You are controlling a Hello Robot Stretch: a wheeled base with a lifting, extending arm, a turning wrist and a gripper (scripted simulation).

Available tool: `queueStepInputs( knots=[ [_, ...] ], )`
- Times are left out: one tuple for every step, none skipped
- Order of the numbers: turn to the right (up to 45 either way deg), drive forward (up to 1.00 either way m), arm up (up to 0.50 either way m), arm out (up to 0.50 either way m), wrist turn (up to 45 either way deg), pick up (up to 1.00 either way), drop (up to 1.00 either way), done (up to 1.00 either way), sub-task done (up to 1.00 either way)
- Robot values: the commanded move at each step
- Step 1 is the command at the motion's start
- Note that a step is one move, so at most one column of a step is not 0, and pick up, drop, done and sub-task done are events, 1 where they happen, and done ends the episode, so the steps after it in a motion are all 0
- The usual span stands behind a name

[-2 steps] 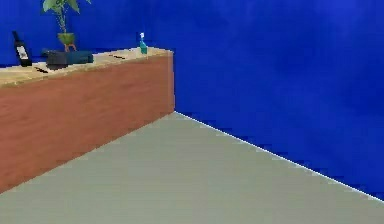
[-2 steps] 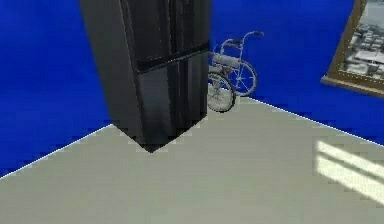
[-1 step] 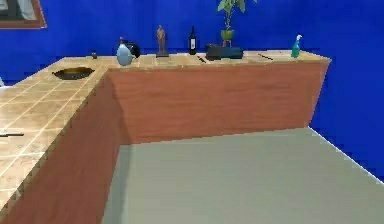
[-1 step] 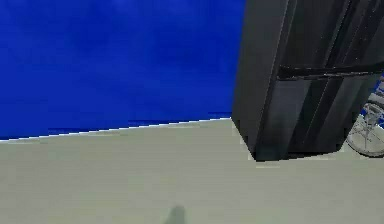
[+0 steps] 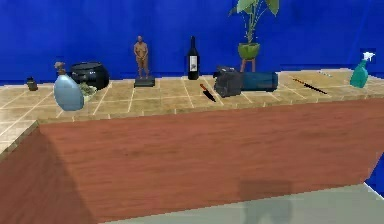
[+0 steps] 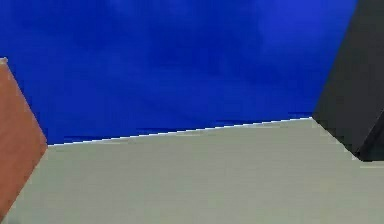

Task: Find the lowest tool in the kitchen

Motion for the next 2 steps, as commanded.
queueStepInputs(
  knots=[
    [-9.0, 0.0, 0.0, 0.0, 0.0, 0.0, 0.0, 0.0, 0.0],
    [0.0, 0.45, 0.0, 0.0, 0.0, 0.0, 0.0, 0.0, 0.0]
  ],
)
